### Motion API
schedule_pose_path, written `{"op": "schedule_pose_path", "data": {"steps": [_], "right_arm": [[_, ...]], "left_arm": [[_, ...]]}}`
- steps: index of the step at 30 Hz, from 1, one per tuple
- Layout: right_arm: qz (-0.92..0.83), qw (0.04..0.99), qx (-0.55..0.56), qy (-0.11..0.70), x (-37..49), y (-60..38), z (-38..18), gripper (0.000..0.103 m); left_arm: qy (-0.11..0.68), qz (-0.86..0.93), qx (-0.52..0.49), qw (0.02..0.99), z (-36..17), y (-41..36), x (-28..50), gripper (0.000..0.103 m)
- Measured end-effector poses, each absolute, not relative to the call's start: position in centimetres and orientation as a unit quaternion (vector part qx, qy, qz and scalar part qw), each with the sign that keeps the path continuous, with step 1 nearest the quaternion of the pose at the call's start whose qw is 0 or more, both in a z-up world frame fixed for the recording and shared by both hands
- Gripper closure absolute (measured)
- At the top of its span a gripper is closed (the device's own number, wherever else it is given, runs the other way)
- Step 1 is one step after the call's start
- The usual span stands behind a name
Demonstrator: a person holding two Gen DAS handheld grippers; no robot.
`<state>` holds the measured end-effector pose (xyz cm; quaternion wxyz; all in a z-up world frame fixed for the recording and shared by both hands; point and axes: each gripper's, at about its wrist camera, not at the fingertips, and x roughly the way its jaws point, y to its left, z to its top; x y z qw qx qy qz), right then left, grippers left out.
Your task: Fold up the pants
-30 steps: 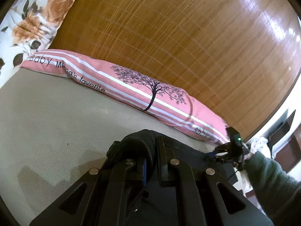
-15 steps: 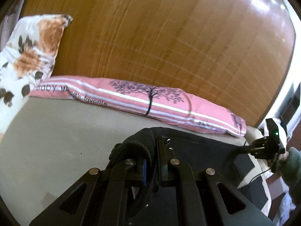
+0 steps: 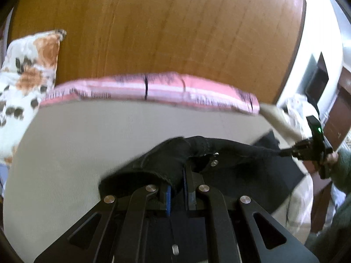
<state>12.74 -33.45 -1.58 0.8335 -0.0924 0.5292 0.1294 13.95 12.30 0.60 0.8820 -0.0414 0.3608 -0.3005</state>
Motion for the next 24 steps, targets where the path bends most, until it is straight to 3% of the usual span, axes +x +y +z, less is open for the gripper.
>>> {"op": "schedule_pose_path", "data": {"steps": [6, 13, 17, 18, 21, 24], "right_arm": [[0.121, 0.813, -0.091, 0.562, 9.9, -33.4, -5.9, 0.097], [0.101, 0.801, -0.107, 0.580, 8.6, -32.5, -9.2, 0.096], [0.088, 0.810, -0.080, 0.575, 8.4, -32.5, -9.4, 0.088], [0.086, 0.812, -0.066, 0.574, 8.2, -32.7, -9.3, 0.083], [0.083, 0.821, -0.016, 0.564, 7.5, -33.2, -8.3, 0.074], [0.086, 0.827, 0.034, 0.554, 6.4, -34.0, -7.4, 0.073]], "left_arm": [[0.462, -0.308, 0.042, 0.831, -5.0, 10.9, 9.3, 0.094], [0.499, -0.281, 0.075, 0.816, -8.1, 10.2, 8.3, 0.085], [0.520, -0.255, 0.071, 0.812, -8.1, 10.2, 8.6, 0.078], [0.526, -0.244, 0.066, 0.812, -7.9, 10.2, 8.4, 0.071], [0.552, -0.207, 0.035, 0.807, -7.7, 10.8, 8.1, 0.035], [0.575, -0.205, -0.045, 0.790, -7.4, 12.4, 7.4, 0.031]]}}
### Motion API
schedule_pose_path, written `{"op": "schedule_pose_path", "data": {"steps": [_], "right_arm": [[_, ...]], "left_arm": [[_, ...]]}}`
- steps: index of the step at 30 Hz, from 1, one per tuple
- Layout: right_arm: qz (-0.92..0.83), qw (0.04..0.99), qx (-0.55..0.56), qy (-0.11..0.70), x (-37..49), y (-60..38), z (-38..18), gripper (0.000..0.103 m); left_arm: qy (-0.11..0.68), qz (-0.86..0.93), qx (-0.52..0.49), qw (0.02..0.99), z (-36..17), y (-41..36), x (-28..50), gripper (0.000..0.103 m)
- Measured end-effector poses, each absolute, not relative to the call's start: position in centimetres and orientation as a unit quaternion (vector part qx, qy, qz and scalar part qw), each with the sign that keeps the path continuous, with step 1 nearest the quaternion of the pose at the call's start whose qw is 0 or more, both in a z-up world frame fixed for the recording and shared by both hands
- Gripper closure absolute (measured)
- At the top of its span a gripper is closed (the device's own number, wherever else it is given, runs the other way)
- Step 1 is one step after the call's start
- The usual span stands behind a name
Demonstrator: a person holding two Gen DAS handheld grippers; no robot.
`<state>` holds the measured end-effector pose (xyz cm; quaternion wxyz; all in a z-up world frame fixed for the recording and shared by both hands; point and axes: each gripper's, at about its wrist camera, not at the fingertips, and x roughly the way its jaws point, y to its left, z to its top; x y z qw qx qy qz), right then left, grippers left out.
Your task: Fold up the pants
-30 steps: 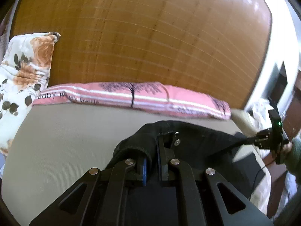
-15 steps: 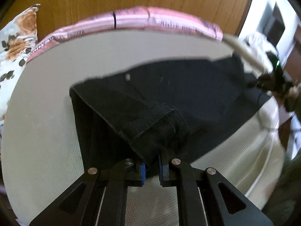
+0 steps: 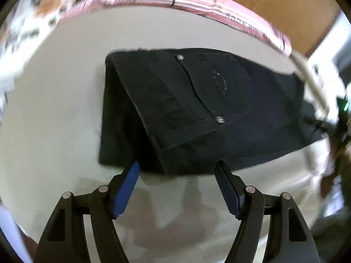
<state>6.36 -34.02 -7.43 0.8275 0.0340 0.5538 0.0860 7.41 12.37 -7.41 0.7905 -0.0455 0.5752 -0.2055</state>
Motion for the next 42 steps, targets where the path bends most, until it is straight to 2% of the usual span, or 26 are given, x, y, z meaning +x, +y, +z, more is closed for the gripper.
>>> {"op": "schedule_pose_path", "data": {"steps": [3, 9, 13, 17, 20, 22, 23, 33, 42], "right_arm": [[0.092, 0.826, 0.093, 0.549, 5.3, -34.6, -7.2, 0.073], [0.094, 0.812, 0.189, 0.544, 5.5, -35.8, -8.5, 0.071], [0.087, 0.802, 0.249, 0.536, 5.5, -36.9, -9.6, 0.071], [0.077, 0.786, 0.325, 0.520, 5.1, -38.5, -10.6, 0.071], [0.061, 0.781, 0.354, 0.510, 5.1, -39.3, -11.5, 0.071], [0.058, 0.778, 0.378, 0.499, 5.5, -39.6, -12.1, 0.071], [0.057, 0.776, 0.389, 0.493, 5.6, -39.7, -12.3, 0.071], [0.053, 0.764, 0.456, 0.453, 7.1, -40.4, -13.3, 0.071], [0.020, 0.777, 0.459, 0.431, 7.5, -42.2, -12.8, 0.076]], "left_arm": [[0.585, -0.205, -0.146, 0.771, -7.5, 13.9, 6.5, 0.031], [0.553, -0.196, -0.332, 0.739, -8.5, 15.4, 5.6, 0.031], [0.537, -0.153, -0.376, 0.740, -9.6, 15.8, 6.6, 0.031], [0.517, -0.131, -0.388, 0.752, -9.9, 15.4, 6.7, 0.035], [0.504, -0.121, -0.376, 0.768, -9.4, 15.1, 7.3, 0.057], [0.494, -0.127, -0.377, 0.773, -9.1, 15.1, 7.7, 0.077], [0.490, -0.129, -0.379, 0.775, -8.9, 15.2, 8.0, 0.080], [0.455, -0.134, -0.359, 0.804, -5.5, 15.5, 10.3, 0.083], [0.471, -0.109, -0.346, 0.804, -7.4, 17.1, 10.4, 0.083]]}}
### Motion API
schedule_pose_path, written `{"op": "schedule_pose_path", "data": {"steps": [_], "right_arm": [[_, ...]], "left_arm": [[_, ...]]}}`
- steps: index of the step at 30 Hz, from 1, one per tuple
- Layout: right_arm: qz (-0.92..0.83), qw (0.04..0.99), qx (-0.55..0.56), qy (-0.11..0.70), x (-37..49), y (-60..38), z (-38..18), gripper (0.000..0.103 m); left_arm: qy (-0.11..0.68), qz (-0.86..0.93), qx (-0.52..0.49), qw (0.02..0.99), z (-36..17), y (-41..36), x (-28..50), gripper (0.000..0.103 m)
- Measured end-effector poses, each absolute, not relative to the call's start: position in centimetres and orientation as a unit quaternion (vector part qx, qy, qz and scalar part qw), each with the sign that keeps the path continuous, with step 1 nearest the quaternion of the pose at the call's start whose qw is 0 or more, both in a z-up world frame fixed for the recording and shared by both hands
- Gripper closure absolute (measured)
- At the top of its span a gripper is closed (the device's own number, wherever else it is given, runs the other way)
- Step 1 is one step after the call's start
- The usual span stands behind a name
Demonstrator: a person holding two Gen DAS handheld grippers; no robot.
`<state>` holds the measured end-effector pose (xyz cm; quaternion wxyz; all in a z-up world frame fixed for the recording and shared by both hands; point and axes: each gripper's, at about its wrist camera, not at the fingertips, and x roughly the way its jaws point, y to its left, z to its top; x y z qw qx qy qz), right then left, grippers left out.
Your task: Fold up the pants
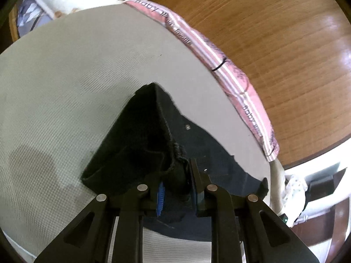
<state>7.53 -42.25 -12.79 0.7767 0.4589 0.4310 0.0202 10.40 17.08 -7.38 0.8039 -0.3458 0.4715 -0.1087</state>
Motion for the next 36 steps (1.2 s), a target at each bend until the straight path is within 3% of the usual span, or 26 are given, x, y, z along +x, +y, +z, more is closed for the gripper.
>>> {"op": "schedule_pose_path", "data": {"steps": [2, 8, 14, 26, 31, 34, 36], "right_arm": [[0.018, 0.778, 0.455, 0.433, 7.7, -42.4, -12.6, 0.085], [-0.006, 0.820, 0.352, 0.451, 7.0, -41.2, -8.9, 0.095], [-0.026, 0.843, 0.250, 0.476, 4.2, -38.2, -6.0, 0.095], [-0.053, 0.802, 0.244, 0.542, 1.8, -37.2, -9.6, 0.096], [-0.058, 0.796, 0.251, 0.548, 1.9, -37.4, -10.1, 0.096], [-0.053, 0.792, 0.272, 0.545, 1.7, -37.8, -10.0, 0.091], [-0.043, 0.787, 0.290, 0.543, 1.8, -38.2, -9.8, 0.078]], "left_arm": [[0.480, -0.103, -0.328, 0.807, -7.7, 16.9, 10.7, 0.083], [0.499, -0.108, -0.239, 0.826, -6.8, 15.4, 11.7, 0.083], [0.520, -0.118, -0.135, 0.835, -6.3, 14.3, 12.9, 0.083], [0.536, -0.100, 0.003, 0.838, -9.2, 12.2, 11.9, 0.081], [0.521, -0.075, 0.073, 0.847, -10.0, 10.3, 11.6, 0.076], [0.517, -0.069, 0.075, 0.850, -10.0, 10.2, 11.7, 0.074], [0.518, -0.068, 0.070, 0.850, -9.6, 10.5, 11.7, 0.071]]}}
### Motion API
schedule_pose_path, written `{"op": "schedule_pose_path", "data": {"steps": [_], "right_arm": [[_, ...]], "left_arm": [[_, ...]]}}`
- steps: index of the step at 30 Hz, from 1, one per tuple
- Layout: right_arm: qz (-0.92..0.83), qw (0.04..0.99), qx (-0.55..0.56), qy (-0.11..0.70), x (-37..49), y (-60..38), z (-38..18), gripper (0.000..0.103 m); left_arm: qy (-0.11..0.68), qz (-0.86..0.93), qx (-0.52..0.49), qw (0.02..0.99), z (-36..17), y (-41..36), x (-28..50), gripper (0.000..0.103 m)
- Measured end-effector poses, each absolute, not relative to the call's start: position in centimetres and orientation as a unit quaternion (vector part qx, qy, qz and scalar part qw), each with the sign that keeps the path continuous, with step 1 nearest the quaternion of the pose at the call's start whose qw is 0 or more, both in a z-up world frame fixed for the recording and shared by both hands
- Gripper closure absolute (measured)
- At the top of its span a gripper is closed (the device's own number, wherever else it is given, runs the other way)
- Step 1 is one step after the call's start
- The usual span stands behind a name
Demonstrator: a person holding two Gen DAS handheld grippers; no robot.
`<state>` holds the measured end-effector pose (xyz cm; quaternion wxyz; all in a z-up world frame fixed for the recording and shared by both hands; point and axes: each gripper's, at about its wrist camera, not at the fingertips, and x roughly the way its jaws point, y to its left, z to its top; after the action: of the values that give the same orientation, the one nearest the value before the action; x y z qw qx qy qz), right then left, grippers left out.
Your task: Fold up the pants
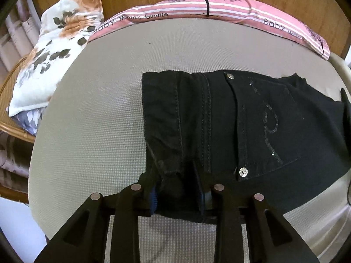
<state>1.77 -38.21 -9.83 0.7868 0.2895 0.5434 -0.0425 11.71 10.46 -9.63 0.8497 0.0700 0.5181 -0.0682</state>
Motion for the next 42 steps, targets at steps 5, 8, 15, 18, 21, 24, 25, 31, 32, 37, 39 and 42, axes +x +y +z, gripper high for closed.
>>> {"op": "schedule_pose_path", "data": {"steps": [5, 8, 15, 18, 21, 24, 25, 31, 32, 37, 39, 42], "right_arm": [[-0.033, 0.794, 0.308, 0.523, 1.4, -39.4, -7.8, 0.055], [-0.030, 0.795, 0.326, 0.511, 0.1, -40.9, -6.6, 0.055], [-0.052, 0.804, 0.359, 0.470, -3.3, -46.6, -4.9, 0.055], [-0.053, 0.800, 0.390, 0.453, -3.2, -49.5, -5.4, 0.055], [-0.055, 0.789, 0.423, 0.442, -2.6, -52.1, -6.3, 0.056], [-0.058, 0.786, 0.438, 0.433, -1.4, -53.9, -7.1, 0.058], [-0.056, 0.784, 0.445, 0.428, -0.9, -54.7, -7.4, 0.059], [-0.067, 0.782, 0.458, 0.418, 1.6, -58.1, -8.5, 0.067], [-0.070, 0.783, 0.458, 0.416, 2.1, -58.7, -8.6, 0.067], [-0.084, 0.786, 0.454, 0.411, 4.5, -61.5, -9.2, 0.067], [-0.090, 0.787, 0.453, 0.408, 5.3, -62.6, -9.4, 0.068], [-0.098, 0.787, 0.453, 0.406, 6.4, -64.1, -9.7, 0.071]], "left_arm": [[0.518, -0.068, 0.053, 0.851, -7.3, 11.4, 10.8, 0.059], [0.516, -0.068, 0.067, 0.851, -6.1, 11.4, 9.7, 0.051], [0.440, -0.088, 0.114, 0.886, -2.0, 8.3, 6.2, 0.050], [0.416, -0.149, 0.118, 0.890, -1.4, 4.6, 5.5, 0.050], [0.408, -0.227, 0.132, 0.875, -2.0, -0.7, 4.7, 0.050], [0.412, -0.303, 0.142, 0.848, -3.5, -6.8, 4.0, 0.050], [0.414, -0.320, 0.145, 0.839, -4.0, -8.5, 3.7, 0.050], [0.420, -0.395, 0.176, 0.798, -6.5, -18.4, 1.6, 0.050], [0.422, -0.403, 0.178, 0.792, -6.8, -19.4, 1.4, 0.050], [0.435, -0.425, 0.200, 0.768, -8.9, -23.6, 0.4, 0.050], [0.439, -0.430, 0.203, 0.763, -9.4, -24.5, 0.0, 0.050], [0.443, -0.429, 0.209, 0.759, -10.0, -25.7, 0.1, 0.050]]}}
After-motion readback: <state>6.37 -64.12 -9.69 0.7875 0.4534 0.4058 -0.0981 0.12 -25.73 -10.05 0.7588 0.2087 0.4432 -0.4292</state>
